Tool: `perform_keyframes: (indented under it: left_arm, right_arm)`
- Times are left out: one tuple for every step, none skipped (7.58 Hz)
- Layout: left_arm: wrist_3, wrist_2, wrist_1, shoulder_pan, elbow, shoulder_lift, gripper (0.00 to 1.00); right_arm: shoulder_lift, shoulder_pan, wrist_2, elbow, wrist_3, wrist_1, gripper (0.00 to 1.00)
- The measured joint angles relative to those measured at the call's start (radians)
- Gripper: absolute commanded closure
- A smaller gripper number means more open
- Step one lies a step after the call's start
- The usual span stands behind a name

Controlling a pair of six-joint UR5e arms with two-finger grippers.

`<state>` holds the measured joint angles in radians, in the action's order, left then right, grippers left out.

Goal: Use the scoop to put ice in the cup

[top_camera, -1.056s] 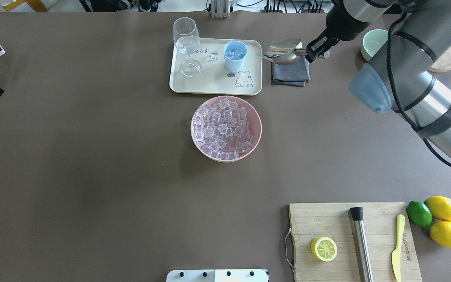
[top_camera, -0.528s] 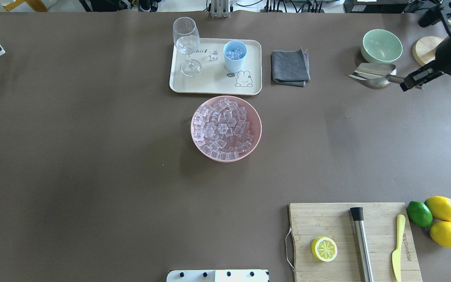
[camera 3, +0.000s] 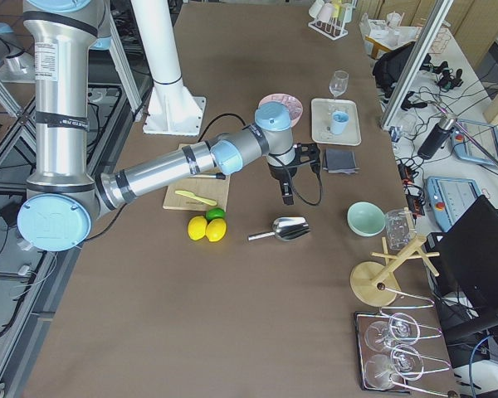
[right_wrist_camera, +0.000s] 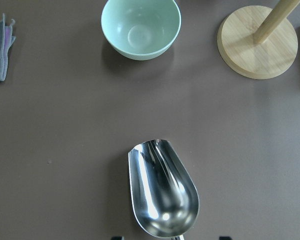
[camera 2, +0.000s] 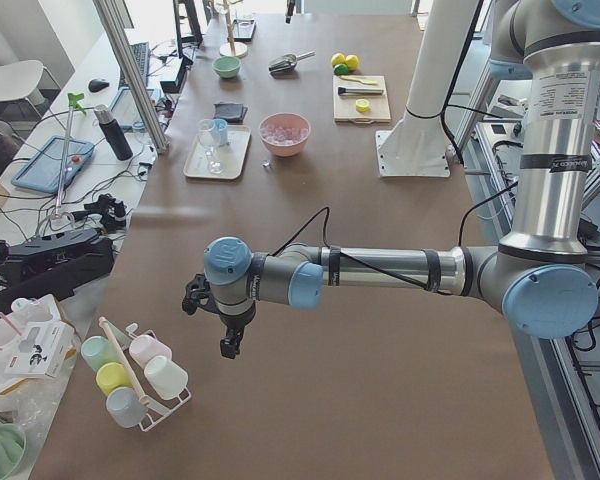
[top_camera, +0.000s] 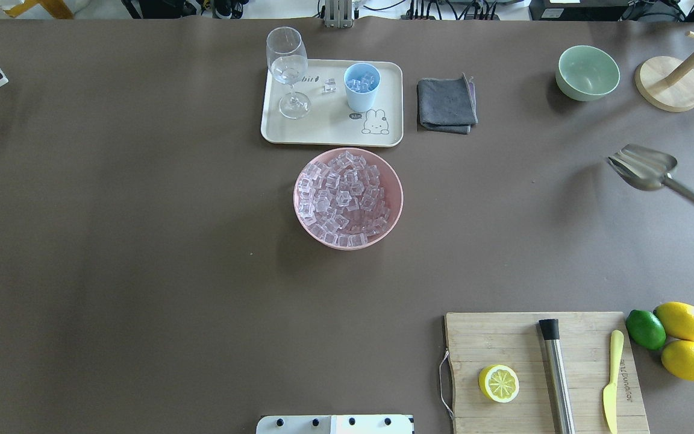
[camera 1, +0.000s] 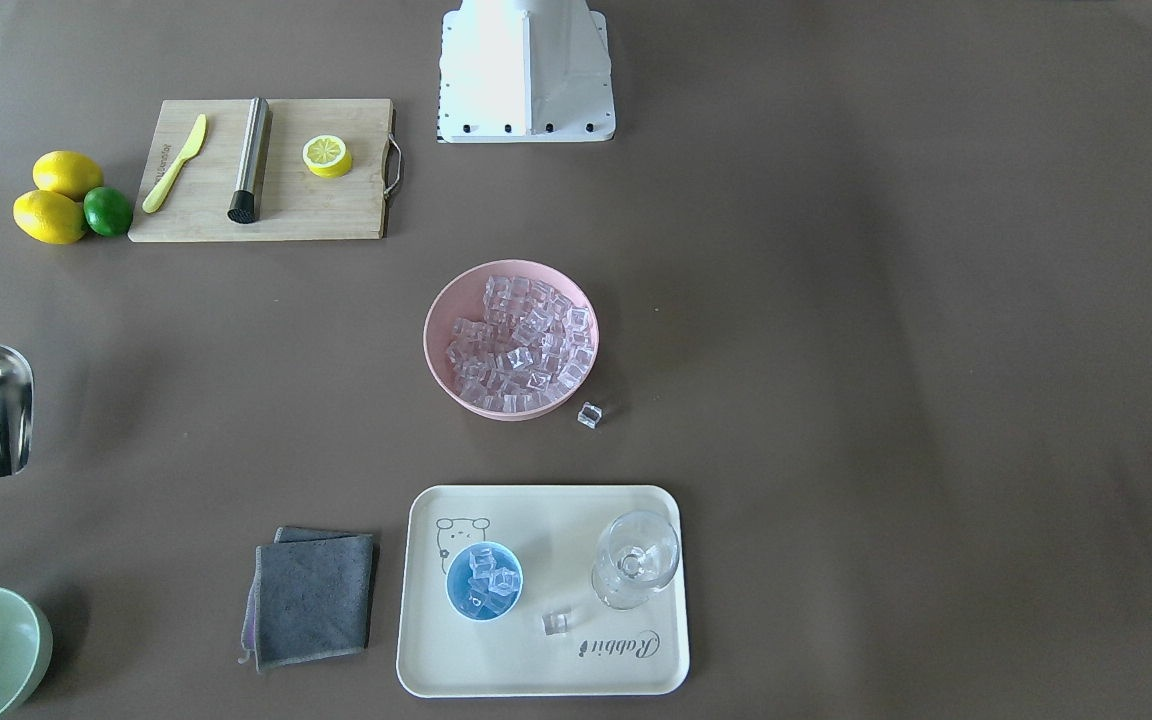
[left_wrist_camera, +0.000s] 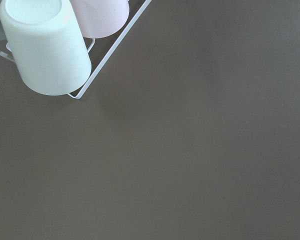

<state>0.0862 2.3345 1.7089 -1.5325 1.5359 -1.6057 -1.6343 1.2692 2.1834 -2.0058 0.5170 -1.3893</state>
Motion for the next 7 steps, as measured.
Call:
perform_keyframes:
  left_arm:
    - [0.000, 0.008, 0.000, -0.003, 0.012, 0.008, 0.01]
    - [0.000, 0.013, -0.002, -0.005, 0.020, 0.019, 0.01]
    - [0.000, 0.015, -0.002, -0.005, 0.021, 0.034, 0.01]
    - [0.004, 0.016, -0.003, -0.008, 0.024, 0.043, 0.01]
    - [0.007, 0.021, -0.002, -0.022, 0.028, 0.051, 0.01]
    - [0.008, 0.038, -0.002, -0.036, 0.025, 0.056, 0.01]
    - [0.009, 0.047, -0.001, -0.050, 0.021, 0.062, 0.01]
  right_arm:
    - [-0.005, 0.001, -0.007, 0.001, 0.024, 0.013, 0.00]
    - [-0.025, 0.013, -0.010, 0.004, 0.000, 0.018, 0.00]
    - [-0.048, 0.051, -0.008, 0.022, -0.084, 0.018, 0.00]
    - [-0.061, 0.109, 0.009, 0.058, -0.175, 0.017, 0.00]
    - [-0.068, 0.171, 0.046, 0.102, -0.248, 0.015, 0.00]
    - [-0.071, 0.225, 0.094, 0.150, -0.337, 0.011, 0.00]
    - [-0.073, 0.265, 0.137, 0.193, -0.406, 0.009, 0.00]
